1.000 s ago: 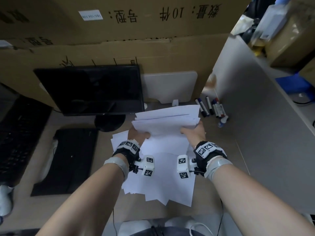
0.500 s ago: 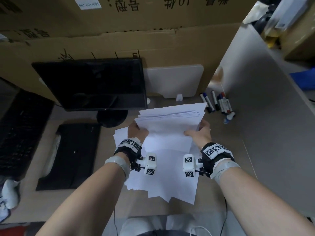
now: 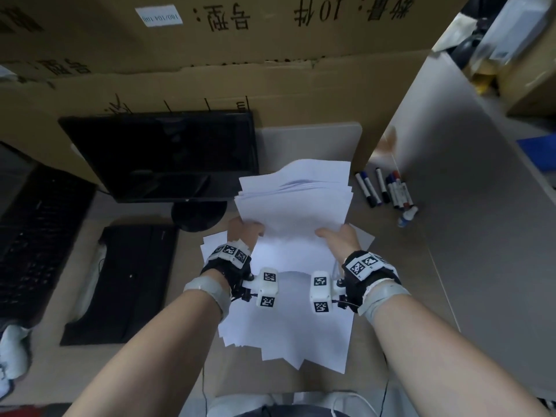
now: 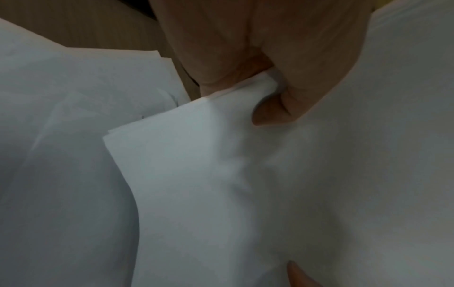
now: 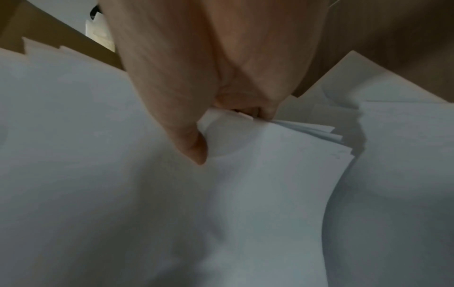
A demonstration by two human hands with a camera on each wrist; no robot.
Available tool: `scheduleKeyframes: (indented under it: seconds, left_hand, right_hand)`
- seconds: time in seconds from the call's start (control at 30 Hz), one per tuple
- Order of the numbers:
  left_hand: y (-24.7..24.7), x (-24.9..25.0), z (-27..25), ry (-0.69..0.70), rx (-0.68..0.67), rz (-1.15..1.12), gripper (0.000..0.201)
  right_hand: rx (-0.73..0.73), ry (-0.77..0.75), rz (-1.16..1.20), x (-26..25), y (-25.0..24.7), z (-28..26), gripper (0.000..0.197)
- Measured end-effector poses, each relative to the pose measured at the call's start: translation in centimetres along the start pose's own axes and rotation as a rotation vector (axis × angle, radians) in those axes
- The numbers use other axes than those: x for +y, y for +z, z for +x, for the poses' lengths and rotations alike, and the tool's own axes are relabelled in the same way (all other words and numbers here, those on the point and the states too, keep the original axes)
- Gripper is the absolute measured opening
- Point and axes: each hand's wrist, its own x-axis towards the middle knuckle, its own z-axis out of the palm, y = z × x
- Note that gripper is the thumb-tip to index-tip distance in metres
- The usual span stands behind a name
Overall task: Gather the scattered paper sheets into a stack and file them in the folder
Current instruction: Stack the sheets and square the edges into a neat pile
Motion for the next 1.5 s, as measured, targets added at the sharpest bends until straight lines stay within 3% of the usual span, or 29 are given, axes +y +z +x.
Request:
scheduleKeyframes:
  seconds: [0.07,0.17,0.2,0.3,0.37,0.5,0.57,0.67,0.8,1.17,1.3,1.4,1.43,1.5]
  left_hand:
    - [-0.9,0.7,0.0,0.017,0.057,-0.037,0.027]
    - [-2.1,0.4,-0.8,0.022,0.082,0.01,0.021]
    - [-2.4,-0.2,-1.1,0.027,0.074,0.057,0.024]
    - [-3.1,-2.3,-1.5,0.061,0.038,0.044,0.048]
    - [-3.2,-2.2,-2.0,0.083,0.024,-0.094,0.052]
    - [-3.7,0.0,-3.5,0.095,0.14,-0.246,0.105]
    - [-3.9,1.3,-4.6,0.061,0.179,-0.343,0.111]
    - [-3.3,1.6,-5.1,0.027,0.193,-0.418,0.098]
    - [-2.9,0.8,-5.7,0.037,0.226,-0.412,0.093]
    - [-2.4,-2.1,-6.0,0.067,0.27,-0.42,0.078]
    - [-2.6,-2.7,-5.7,0.093,0.182,-0.385,0.071]
    - [-3.0,-3.0,-4.8,0.142,0.078,-0.269,0.089]
    - [-3.2,-2.9,-4.7,0.152,0.043,-0.182,0.086]
    - [-3.5,-2.9,-3.9,0.162,0.006,-0.043,0.059]
  right_hand:
    - [0.008,-0.026,0.077,-1.4,0.4,-1.1,0.024]
    - [-0.011,-0.053,0.085,-1.8,1.0,-2.1,0.016]
    - [-0.026,-0.047,0.07,-1.8,1.2,-2.3,0.022]
    - [-0.047,-0.055,0.093,-1.4,1.7,-2.8,0.043]
    - [-0.049,-0.073,0.143,-1.9,1.8,-3.5,0.047]
    - [-0.031,-0.052,0.189,-3.7,2.1,-4.3,0.075]
    - [-0.01,-0.022,0.206,-4.3,2.2,-4.7,0.096]
    - [-0.033,0.036,0.197,-4.4,2.1,-5.5,0.114]
    - [-0.036,0.033,0.191,-4.1,1.7,-6.0,0.116]
    - [0.027,0.043,0.19,-2.1,1.6,-5.3,0.092]
    - [-0.08,-0.039,0.127,-1.7,1.3,-5.2,0.099]
    - [-0.131,-0.143,-0.008,-1.1,1.5,-4.4,0.1]
    - [-0.142,-0.17,-0.061,-0.6,1.5,-4.0,0.097]
    - [-0.093,-0.204,-0.174,0.3,1.8,-3.0,0.076]
